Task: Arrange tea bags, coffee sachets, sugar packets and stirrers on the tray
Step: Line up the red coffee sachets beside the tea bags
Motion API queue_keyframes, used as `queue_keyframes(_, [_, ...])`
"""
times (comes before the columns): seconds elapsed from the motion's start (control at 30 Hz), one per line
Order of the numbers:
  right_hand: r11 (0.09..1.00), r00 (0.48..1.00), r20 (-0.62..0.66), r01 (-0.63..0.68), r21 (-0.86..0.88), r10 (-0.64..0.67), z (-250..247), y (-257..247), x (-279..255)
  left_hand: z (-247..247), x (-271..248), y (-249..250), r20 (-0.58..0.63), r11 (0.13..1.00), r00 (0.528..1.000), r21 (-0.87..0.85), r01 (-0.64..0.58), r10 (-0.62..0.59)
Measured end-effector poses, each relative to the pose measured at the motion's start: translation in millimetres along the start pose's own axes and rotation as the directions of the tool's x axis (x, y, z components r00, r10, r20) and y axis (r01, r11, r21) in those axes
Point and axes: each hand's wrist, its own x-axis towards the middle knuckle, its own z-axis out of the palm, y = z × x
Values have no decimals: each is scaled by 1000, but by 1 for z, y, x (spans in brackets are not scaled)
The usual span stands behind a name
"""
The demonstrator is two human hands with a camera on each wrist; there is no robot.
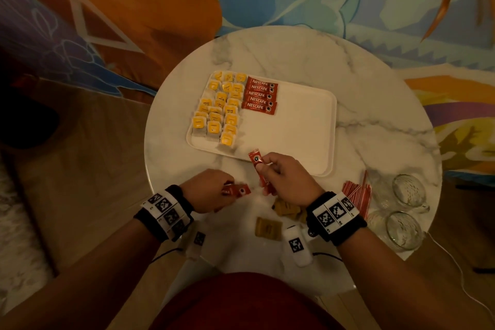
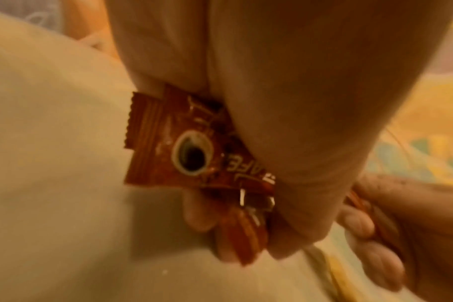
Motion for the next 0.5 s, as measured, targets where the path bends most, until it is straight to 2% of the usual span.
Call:
queue_keyframes(0.07, [999, 1000, 3, -29, 33, 29, 3, -5, 2, -7, 0, -1, -68, 982, 996, -184, 44, -57])
queue_keyframes(0.1, [998, 999, 9, -49, 47, 49, 4, -8, 3, -11, 0, -2, -79, 947, 991, -313, 74, -104])
queue_keyframes(0.17, [992, 996, 13, -91, 82, 90, 8, -13, 6, -19, -1, -1, -71, 837, 984, -538, 99, -162])
queue_keyframes(0.27, [985, 992, -51, -104, 138, 112, 14, -19, 12, -34, -2, -2, -82, 684, 975, -725, 83, -205])
queue_keyframes(0.33, [978, 984, -127, -99, 181, 123, 19, -23, 18, -45, 0, -5, -117, 624, 968, -780, 48, -221])
queue_keyframes(0.5, [971, 955, -277, -44, 236, 111, 34, -32, 33, -61, 7, -16, -156, 652, 948, -755, 67, -278])
